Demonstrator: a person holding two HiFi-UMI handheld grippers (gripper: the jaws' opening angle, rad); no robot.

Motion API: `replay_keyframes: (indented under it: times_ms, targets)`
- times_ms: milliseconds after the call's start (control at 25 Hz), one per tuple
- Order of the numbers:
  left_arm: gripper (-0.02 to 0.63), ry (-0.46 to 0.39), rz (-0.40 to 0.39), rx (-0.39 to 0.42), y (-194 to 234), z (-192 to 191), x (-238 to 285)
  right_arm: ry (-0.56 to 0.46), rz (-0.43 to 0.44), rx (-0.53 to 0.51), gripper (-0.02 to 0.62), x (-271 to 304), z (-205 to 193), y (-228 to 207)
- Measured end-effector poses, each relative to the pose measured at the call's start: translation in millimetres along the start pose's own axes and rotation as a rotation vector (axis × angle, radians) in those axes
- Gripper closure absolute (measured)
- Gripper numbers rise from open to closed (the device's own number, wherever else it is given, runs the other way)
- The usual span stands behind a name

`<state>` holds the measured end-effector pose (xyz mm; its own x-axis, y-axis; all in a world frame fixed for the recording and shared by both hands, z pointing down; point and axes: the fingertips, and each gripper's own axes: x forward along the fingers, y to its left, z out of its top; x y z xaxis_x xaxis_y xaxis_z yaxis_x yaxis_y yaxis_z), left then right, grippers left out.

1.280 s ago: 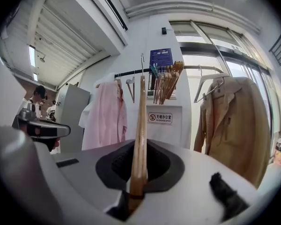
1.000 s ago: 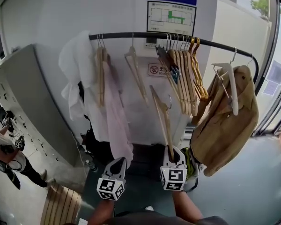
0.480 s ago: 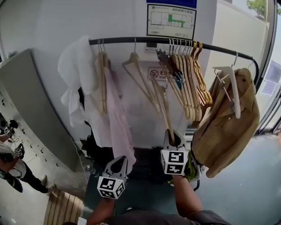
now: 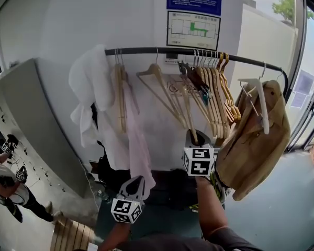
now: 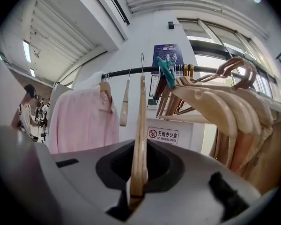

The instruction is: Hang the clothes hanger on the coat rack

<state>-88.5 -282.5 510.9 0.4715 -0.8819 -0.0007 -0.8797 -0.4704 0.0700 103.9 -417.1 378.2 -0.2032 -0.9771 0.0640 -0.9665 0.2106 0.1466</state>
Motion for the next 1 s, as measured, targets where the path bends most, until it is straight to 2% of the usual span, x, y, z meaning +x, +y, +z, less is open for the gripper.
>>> replay_keyframes:
  times_ms: [240,560,1000]
  targets:
    - [0.595,-0.009,-0.006,-0.006,3.6,2.4,-0.6,-0.003,-0.024,0.006,0.568,21.5,23.0,-10.8]
    - [0.595,-0.009,-0.004,-0.009,5.7,0.4,-0.5,0.008,-0.003,0.034,0.568,44.1,47.0,-12.3]
    - [0.597,-0.002,-0.006,-0.007,8.3,-0.1,-3.0,0.071,0.011,0.073,0.568,69.2,54.1,-15.0]
